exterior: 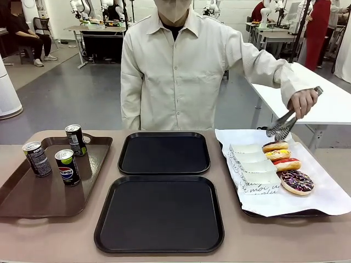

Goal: Set up donuts and drinks on trays.
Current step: Pick up one Pepsi coke and place it on the Flat Tray.

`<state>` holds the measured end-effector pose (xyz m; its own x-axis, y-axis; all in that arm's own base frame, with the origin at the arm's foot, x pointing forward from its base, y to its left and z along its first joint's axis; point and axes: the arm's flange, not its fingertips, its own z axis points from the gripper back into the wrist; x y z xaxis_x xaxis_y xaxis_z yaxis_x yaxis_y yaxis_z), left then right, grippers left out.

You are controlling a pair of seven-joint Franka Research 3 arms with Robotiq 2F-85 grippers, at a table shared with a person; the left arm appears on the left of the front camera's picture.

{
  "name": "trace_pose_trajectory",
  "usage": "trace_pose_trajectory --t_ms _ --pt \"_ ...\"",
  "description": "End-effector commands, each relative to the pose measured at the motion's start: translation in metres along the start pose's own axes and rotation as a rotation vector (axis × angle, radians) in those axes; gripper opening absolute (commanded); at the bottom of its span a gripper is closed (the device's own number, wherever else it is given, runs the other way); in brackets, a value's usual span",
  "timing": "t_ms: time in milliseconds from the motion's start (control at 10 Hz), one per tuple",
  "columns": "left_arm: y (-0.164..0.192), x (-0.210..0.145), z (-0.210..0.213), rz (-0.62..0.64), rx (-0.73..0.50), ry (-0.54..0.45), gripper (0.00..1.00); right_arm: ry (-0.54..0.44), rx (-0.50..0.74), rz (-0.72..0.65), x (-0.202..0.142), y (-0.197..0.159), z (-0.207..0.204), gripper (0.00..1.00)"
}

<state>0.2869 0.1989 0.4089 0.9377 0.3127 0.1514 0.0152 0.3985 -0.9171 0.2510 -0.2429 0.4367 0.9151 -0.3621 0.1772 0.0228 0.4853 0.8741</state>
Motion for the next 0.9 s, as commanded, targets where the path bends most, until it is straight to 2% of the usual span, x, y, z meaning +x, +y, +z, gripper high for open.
trace_pose_trajectory --t_ms 0,100,300,400,600,800 --pt "-0.022 0.023 -0.008 0.016 0.093 -0.018 1.00 -0.009 0.020 -0.005 0.003 0.000 0.000 1.00" --pt "-0.043 0.038 -0.014 0.008 0.171 -0.006 1.00 -0.009 0.020 -0.005 0.003 0.000 0.000 1.00" --pt "-0.099 0.044 -0.025 -0.072 0.335 0.069 1.00 -0.009 0.020 -0.005 0.003 0.000 0.000 1.00" --pt "-0.132 0.058 -0.044 -0.110 0.492 0.133 1.00 -0.009 0.020 -0.005 0.003 0.000 0.000 1.00" --pt "-0.170 0.050 -0.080 -0.108 0.720 0.147 1.00 -0.009 0.020 -0.005 0.003 0.000 0.000 1.00" --pt "-0.202 0.055 -0.139 -0.127 0.847 0.157 1.00 -0.009 0.020 -0.005 0.003 0.000 0.000 1.00"
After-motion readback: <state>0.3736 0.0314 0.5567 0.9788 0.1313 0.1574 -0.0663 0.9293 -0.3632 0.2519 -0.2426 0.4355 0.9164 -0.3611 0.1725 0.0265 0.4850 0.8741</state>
